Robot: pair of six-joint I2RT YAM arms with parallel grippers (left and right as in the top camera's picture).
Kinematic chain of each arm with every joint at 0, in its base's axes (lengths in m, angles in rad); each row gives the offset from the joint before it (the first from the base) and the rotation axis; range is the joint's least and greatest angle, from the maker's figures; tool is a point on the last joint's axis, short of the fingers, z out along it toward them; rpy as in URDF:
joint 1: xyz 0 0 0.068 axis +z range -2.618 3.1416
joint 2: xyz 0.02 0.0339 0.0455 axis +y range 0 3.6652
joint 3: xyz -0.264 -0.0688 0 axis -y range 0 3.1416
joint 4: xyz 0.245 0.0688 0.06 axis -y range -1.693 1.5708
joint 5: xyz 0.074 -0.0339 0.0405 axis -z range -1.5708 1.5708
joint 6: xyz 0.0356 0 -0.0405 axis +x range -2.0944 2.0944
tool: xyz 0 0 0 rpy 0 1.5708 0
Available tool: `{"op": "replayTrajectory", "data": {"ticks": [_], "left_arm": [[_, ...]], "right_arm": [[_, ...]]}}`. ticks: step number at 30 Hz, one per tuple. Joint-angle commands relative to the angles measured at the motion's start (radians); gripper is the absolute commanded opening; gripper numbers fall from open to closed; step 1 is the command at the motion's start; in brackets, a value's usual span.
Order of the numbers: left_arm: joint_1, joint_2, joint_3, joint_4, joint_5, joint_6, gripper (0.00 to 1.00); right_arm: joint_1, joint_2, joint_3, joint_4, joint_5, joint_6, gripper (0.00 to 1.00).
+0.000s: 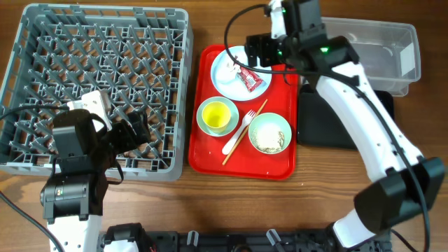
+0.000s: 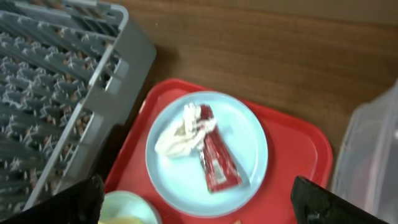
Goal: Sort waste into correct bins and load items into the dishwasher rack
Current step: 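Reach the right gripper to the plate and grasp the white tissue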
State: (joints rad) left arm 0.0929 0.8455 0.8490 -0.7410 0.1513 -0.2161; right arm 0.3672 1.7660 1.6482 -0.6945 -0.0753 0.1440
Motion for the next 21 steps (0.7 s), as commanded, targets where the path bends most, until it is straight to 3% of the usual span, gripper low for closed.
{"op": "replayTrajectory", "data": {"ticks": [1, 13, 21], "left_arm": [[0.001, 0.002, 0.019, 0.003, 0.012, -0.005, 1.0], [0.001, 0.002, 0.019, -0.017, 0.012, -0.005, 1.0], [0.001, 0.002, 0.019, -0.051, 0.012, -0.005, 1.0]], "right_arm": [[0.033, 0.073, 0.03, 0.069, 0.055, -0.023, 0.97], [0.127, 0.348, 0.03, 0.241, 0.064, 0.064, 0.97], [0.145, 0.468, 0.029, 0.259, 0.117, 0.297, 0.9]]}}
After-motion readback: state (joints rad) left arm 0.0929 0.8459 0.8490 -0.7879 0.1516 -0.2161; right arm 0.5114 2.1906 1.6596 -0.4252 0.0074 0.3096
